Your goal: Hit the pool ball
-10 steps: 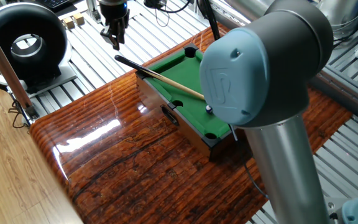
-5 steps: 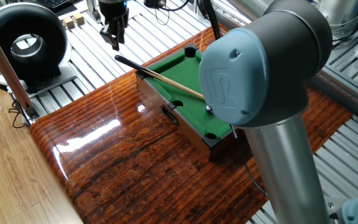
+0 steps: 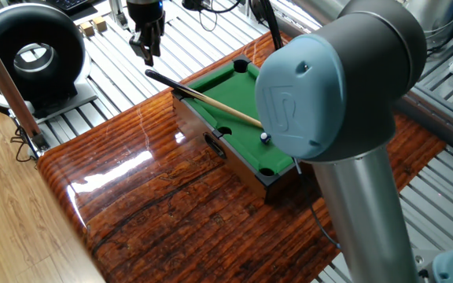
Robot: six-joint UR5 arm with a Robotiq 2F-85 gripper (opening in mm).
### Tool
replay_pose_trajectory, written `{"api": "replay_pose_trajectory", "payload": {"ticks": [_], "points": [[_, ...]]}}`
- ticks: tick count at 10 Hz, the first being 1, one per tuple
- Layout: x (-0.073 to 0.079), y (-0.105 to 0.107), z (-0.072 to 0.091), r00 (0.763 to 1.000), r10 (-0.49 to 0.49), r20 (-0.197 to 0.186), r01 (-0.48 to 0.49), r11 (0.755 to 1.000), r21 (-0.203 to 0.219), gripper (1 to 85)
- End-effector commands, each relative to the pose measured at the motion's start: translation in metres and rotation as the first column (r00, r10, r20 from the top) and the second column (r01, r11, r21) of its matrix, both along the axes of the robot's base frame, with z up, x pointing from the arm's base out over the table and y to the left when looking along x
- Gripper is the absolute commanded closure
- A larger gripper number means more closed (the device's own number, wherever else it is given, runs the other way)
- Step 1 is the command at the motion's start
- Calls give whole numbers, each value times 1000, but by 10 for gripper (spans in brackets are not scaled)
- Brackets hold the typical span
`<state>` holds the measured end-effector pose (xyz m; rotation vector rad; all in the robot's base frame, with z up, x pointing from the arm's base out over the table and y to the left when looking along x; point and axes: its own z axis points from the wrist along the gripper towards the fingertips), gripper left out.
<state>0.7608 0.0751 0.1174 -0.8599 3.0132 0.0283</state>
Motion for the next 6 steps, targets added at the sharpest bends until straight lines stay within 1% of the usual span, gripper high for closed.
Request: {"api": "replay_pose_trajectory", "payload": {"ticks": [1, 2, 3, 4, 5, 6], "points": [[-7, -9, -5, 1000, 29, -7, -29, 1000, -9, 440], [-7, -10, -10, 999, 48, -7, -48, 999, -6, 433], [-11, -6, -15, 998, 63, -8, -63, 998, 11, 403], [-19, -3, -19, 998, 65, -11, -65, 998, 26, 400], [-27, -1, -21, 999, 47, -10, -46, 998, 37, 400], [-34, -2, -21, 1000, 19, -10, -19, 1000, 24, 400]]}}
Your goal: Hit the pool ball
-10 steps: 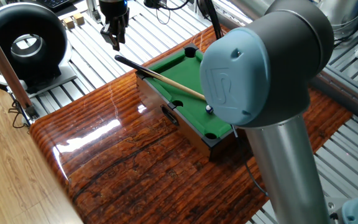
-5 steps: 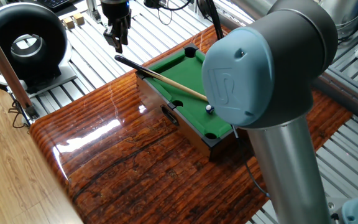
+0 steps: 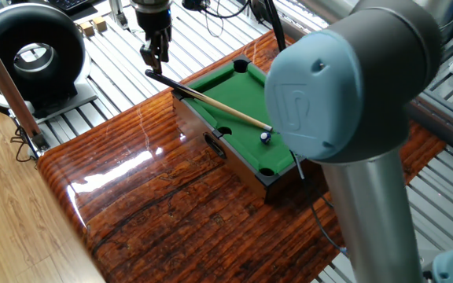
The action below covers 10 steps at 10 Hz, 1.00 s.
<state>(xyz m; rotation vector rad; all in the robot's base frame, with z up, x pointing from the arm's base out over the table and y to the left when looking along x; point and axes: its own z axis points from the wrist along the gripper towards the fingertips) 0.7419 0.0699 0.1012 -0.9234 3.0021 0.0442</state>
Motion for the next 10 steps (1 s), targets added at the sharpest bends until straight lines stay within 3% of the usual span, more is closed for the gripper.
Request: {"api": "replay_pose_trajectory", "payload": {"ticks": [1, 3, 6, 10], "points": [[-19, 1, -7, 999, -36, 1, 36, 999, -5, 413], [-20, 14, -9, 996, -90, 10, 90, 995, 31, 423], [-23, 8, -8, 994, -106, 23, 105, 994, 18, 433], [-21, 2, -6, 990, -113, 78, 111, 993, 38, 437]]}}
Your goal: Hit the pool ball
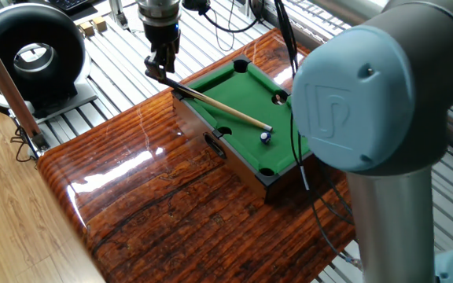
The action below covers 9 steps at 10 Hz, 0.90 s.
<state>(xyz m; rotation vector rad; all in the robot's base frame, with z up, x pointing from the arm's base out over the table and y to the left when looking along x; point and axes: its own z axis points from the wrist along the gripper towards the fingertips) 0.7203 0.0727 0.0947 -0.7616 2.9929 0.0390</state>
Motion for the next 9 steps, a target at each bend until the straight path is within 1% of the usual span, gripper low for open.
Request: {"api": "replay_pose_trajectory", "payload": {"ticks": [1, 2, 3, 5, 7, 9], "points": [[3, -1, -1, 999, -22, 44, 21, 999, 27, 437], [8, 1, -2, 997, -41, 72, 38, 999, 37, 437], [6, -1, -4, 997, -42, 69, 40, 999, 31, 440], [0, 1, -9, 996, -51, 72, 47, 998, 49, 450], [0, 3, -11, 994, -65, 86, 60, 996, 65, 467], [1, 5, -11, 993, -72, 89, 66, 995, 71, 470]]}}
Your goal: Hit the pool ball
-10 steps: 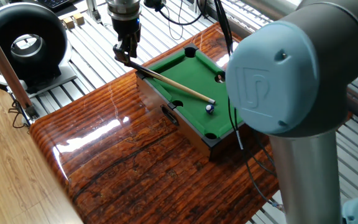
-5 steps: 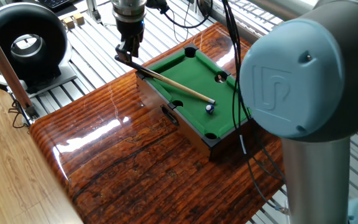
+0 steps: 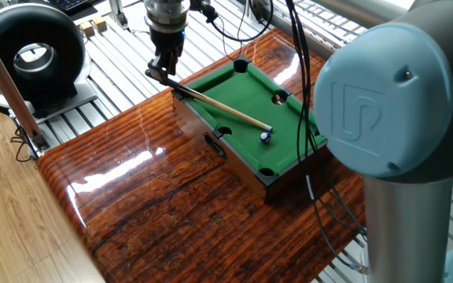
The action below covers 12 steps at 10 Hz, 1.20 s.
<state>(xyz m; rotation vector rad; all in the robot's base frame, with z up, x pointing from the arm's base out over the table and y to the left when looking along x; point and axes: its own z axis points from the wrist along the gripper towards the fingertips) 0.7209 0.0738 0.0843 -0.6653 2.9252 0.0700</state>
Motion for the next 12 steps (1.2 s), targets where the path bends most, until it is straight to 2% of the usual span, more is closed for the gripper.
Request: {"api": "replay_pose_trajectory", "payload": {"ticks": [1, 6, 9, 12], "points": [[1, 6, 0, 1000, -22, 14, 22, 999, 32, 477], [0, 4, -2, 999, -42, 14, 42, 999, 23, 567], [0, 2, -2, 998, -60, 10, 59, 998, 14, 683], [-4, -1, -1, 996, -86, -3, 86, 996, -1, 847]]}}
